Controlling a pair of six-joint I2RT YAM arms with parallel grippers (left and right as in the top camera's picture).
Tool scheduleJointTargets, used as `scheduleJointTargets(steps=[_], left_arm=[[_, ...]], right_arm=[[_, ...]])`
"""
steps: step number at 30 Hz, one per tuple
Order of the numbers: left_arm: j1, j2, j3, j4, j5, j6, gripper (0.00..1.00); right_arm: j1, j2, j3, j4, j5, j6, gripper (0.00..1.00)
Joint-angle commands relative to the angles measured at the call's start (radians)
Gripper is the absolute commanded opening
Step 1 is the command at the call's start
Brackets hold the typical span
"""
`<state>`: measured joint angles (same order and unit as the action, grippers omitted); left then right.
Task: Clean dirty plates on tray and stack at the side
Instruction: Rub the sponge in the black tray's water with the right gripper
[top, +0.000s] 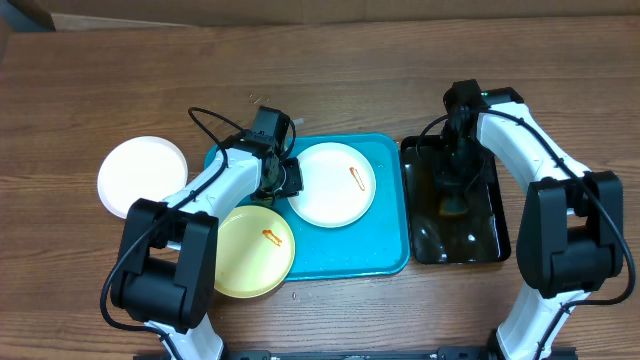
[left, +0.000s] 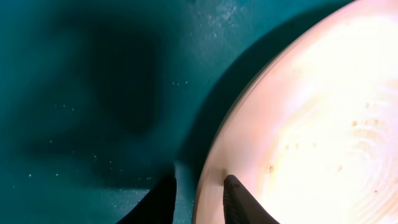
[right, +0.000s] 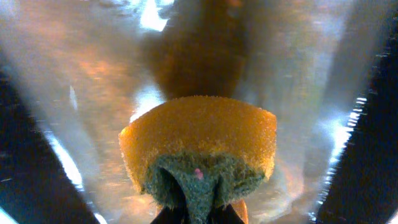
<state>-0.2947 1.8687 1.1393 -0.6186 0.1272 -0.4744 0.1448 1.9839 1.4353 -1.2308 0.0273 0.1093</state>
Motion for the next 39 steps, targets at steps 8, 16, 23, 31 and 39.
scheduleJointTargets(steps=[8, 16, 23, 31, 39], left_arm=[[-0.006, 0.015, 0.002, 0.006, -0.006, -0.005, 0.04], [-0.007, 0.014, 0.002, 0.002, -0.006, -0.004, 0.05], [-0.007, 0.015, 0.002, -0.001, -0.006, -0.004, 0.07], [-0.007, 0.015, 0.002, -0.004, -0.006, -0.001, 0.08], [-0.007, 0.015, 0.002, -0.001, -0.006, -0.001, 0.11]], right_arm=[[0.013, -0.034, 0.082, -0.013, 0.122, -0.005, 0.04], [0.025, -0.034, 0.103, -0.063, 0.105, -0.002, 0.04], [0.044, -0.033, 0.072, -0.082, 0.050, 0.063, 0.04], [0.053, -0.033, -0.011, 0.000, 0.049, 0.073, 0.16], [0.039, -0.034, 0.091, -0.087, 0.050, 0.058, 0.56]])
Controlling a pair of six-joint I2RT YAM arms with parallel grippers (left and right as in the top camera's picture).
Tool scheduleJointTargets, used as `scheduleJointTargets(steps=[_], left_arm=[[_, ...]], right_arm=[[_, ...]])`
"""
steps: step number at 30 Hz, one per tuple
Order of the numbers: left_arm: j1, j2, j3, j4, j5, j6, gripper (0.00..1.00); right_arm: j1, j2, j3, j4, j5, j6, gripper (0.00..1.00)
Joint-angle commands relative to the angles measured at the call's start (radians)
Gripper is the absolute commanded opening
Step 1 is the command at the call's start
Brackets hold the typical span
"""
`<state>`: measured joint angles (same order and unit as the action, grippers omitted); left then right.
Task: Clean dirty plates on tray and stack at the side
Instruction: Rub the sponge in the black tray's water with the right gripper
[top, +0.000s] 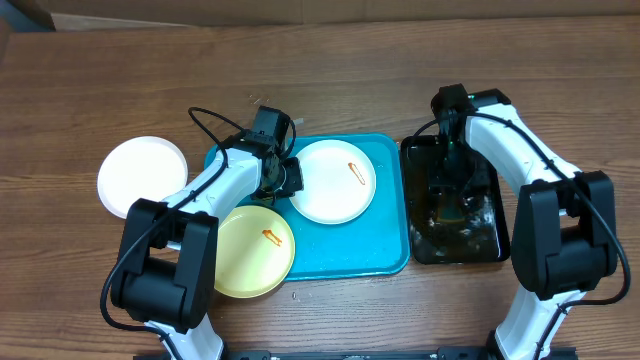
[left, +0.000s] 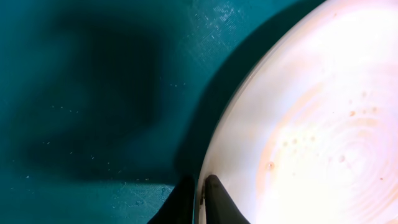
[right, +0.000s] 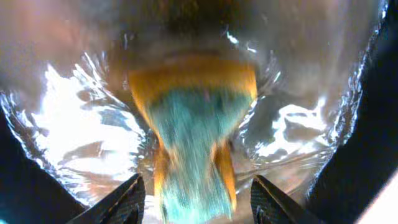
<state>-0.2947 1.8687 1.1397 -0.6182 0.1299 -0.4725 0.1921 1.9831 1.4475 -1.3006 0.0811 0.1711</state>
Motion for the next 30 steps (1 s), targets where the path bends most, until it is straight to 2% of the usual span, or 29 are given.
scheduleJointTargets(steps=[1, 7, 16, 18, 19, 20, 21, 30], left_arm=[[-0.007, 0.014, 0.002, -0.001, -0.009, -0.002, 0.11], [-0.007, 0.015, 0.002, 0.001, -0.009, 0.005, 0.14], [-0.007, 0.015, 0.002, 0.002, -0.009, 0.005, 0.16], [-0.007, 0.015, 0.002, 0.002, -0.009, 0.005, 0.16], [-0.007, 0.015, 0.002, 0.002, -0.009, 0.005, 0.16], [-0.007, 0.015, 0.002, 0.002, -0.009, 0.005, 0.16], [-0.007, 0.015, 0.002, 0.002, -0.010, 0.005, 0.16], [-0.007, 0.015, 0.002, 0.029, -0.010, 0.004, 0.29]], right_arm=[[-0.010, -0.033, 0.102, -0.040, -0.004, -0.004, 0.56], [-0.008, -0.032, 0.071, -0.056, -0.005, 0.016, 0.55], [-0.006, -0.032, -0.120, 0.135, -0.029, 0.016, 0.52], [-0.006, -0.032, -0.140, 0.171, -0.035, 0.016, 0.43], [-0.006, -0.032, -0.142, 0.179, -0.034, 0.016, 0.32], [-0.006, -0.032, -0.141, 0.183, -0.033, 0.016, 0.12], [-0.006, -0.033, -0.138, 0.186, -0.032, 0.016, 0.04], [0.000, -0.044, -0.011, 0.077, 0.023, 0.017, 0.04]])
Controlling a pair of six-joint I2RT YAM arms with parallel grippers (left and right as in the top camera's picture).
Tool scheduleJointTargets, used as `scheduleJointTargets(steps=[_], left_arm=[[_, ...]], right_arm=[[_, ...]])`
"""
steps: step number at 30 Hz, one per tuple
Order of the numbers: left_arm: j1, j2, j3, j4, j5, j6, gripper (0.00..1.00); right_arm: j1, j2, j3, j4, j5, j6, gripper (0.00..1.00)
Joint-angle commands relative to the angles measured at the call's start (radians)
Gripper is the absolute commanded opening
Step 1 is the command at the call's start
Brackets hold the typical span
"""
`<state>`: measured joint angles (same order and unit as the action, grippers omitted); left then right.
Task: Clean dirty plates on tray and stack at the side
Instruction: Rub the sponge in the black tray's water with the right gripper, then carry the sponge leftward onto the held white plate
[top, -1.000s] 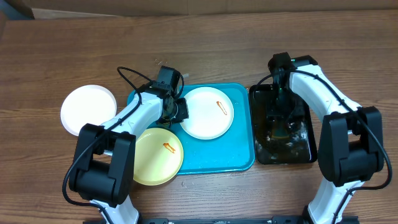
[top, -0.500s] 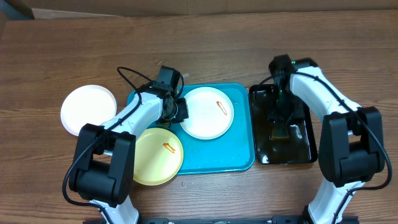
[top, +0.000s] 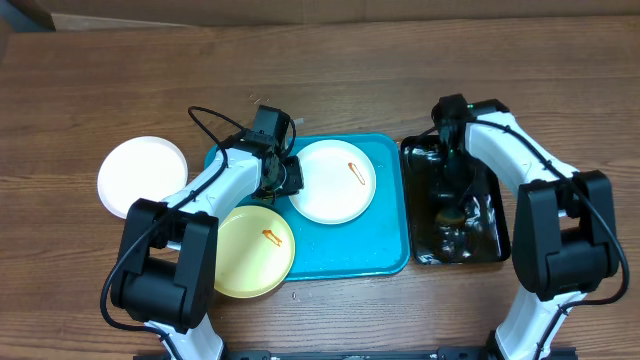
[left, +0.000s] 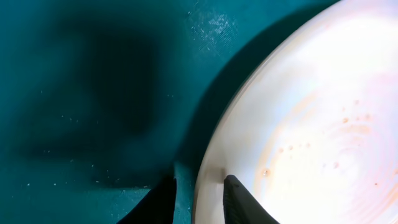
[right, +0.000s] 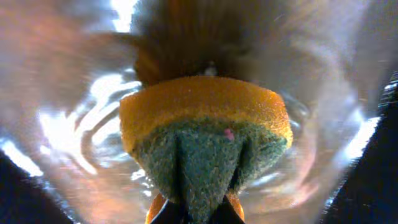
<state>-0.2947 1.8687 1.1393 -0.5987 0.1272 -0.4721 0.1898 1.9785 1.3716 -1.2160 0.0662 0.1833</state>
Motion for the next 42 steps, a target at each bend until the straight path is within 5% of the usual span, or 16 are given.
scheduleJointTargets(steps=[1, 8, 18, 26, 42], left_arm=[[-0.007, 0.015, 0.002, 0.011, -0.006, 0.004, 0.29], [-0.007, 0.015, 0.002, 0.013, -0.006, 0.004, 0.31], [-0.007, 0.015, 0.002, 0.005, -0.005, 0.004, 0.31], [-0.007, 0.015, 0.002, 0.007, -0.003, 0.004, 0.32], [-0.007, 0.015, 0.002, -0.001, -0.003, 0.004, 0.31]], right_arm=[[0.003, -0.041, 0.071, -0.006, 0.048, 0.019, 0.04], [0.012, -0.049, 0.072, 0.000, 0.176, 0.129, 0.04], [0.015, -0.056, 0.072, -0.014, 0.020, 0.220, 0.04], [0.050, -0.056, 0.070, -0.029, -0.252, 0.162, 0.04], [0.112, -0.056, 0.063, -0.019, -0.209, 0.062, 0.04]])
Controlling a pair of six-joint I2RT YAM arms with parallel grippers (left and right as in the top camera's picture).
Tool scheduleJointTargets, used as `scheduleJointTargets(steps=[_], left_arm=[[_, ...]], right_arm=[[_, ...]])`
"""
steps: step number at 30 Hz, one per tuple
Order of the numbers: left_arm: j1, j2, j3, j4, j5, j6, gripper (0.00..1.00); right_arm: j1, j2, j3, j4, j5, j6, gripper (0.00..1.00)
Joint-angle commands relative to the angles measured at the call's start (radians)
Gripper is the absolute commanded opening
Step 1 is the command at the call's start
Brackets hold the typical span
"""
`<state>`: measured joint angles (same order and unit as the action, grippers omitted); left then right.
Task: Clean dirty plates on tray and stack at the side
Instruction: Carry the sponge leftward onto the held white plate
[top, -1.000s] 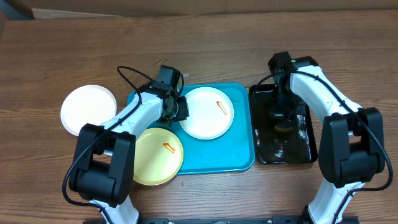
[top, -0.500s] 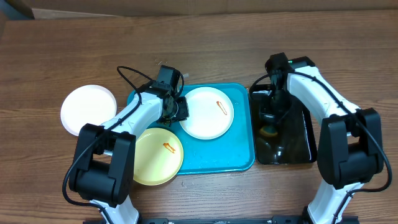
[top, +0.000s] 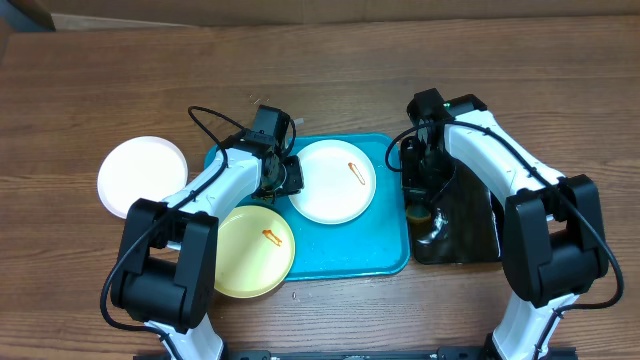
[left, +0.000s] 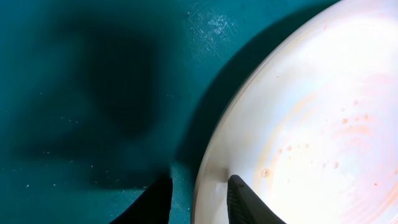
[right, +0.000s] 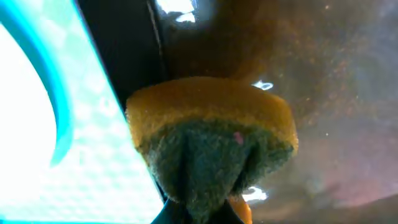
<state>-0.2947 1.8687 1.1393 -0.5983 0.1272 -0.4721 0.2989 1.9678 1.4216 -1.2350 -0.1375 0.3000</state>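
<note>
A white plate (top: 333, 182) with an orange smear lies on the teal tray (top: 385, 255). My left gripper (left: 196, 202) is open, its fingers (left: 239, 199) astride the plate's (left: 311, 124) left rim, one on the tray (left: 93, 93), one over the plate. A yellow plate (top: 252, 250), also smeared orange, overlaps the tray's front left corner. My right gripper (right: 202, 214) is shut on a yellow and green sponge (right: 208, 137), held over the left edge of the black water basin (top: 470, 225), next to the tray (right: 93, 174).
A clean white plate (top: 142, 176) sits on the wooden table left of the tray. The basin (right: 311, 93) holds brownish water. The left arm's black cable (top: 205, 125) loops above the tray's far left corner.
My right gripper with the sponge has moved left, from the middle of the basin to its left edge beside the tray. My left gripper stays open astride the white plate's rim.
At first my left gripper stood open astride the white plate's rim while the right held the sponge in the basin. Then the left was shut on the rim and the right was open around the sponge. Later the left was open and the right gripped the sponge again, which now sits at the basin's left edge.
</note>
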Motion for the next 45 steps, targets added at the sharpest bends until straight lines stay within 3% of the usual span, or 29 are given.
scheduleJointTargets(steps=[1, 8, 13, 15, 18, 20, 31, 38, 45], left_arm=[[-0.007, 0.015, 0.002, -0.002, -0.003, 0.004, 0.32], [-0.007, 0.015, 0.002, -0.002, -0.004, 0.005, 0.31], [-0.007, 0.015, 0.002, 0.009, -0.004, 0.004, 0.32], [-0.007, 0.015, 0.002, 0.011, -0.004, 0.004, 0.27], [-0.007, 0.015, 0.002, 0.008, -0.003, 0.004, 0.07], [-0.007, 0.015, 0.002, 0.003, -0.003, 0.004, 0.04], [-0.007, 0.015, 0.002, 0.001, -0.003, 0.004, 0.04], [-0.007, 0.015, 0.002, 0.001, -0.003, 0.004, 0.07], [-0.007, 0.015, 0.002, 0.001, -0.003, 0.004, 0.09]], right_arm=[[0.003, -0.045, 0.013, 0.000, -0.005, -0.071, 0.04], [0.001, -0.050, 0.025, -0.024, 0.122, -0.083, 0.04], [0.001, -0.051, 0.099, -0.115, 0.415, -0.010, 0.04], [0.001, -0.051, 0.126, -0.129, 0.472, 0.008, 0.04], [0.001, -0.051, 0.161, -0.124, 0.476, 0.007, 0.04], [0.004, -0.051, 0.185, -0.108, 0.465, 0.006, 0.04], [0.084, -0.050, 0.250, 0.126, 0.144, -0.104, 0.04], [0.188, -0.030, 0.247, 0.229, 0.148, -0.126, 0.04], [0.278, 0.051, 0.247, 0.243, 0.352, -0.127, 0.04]])
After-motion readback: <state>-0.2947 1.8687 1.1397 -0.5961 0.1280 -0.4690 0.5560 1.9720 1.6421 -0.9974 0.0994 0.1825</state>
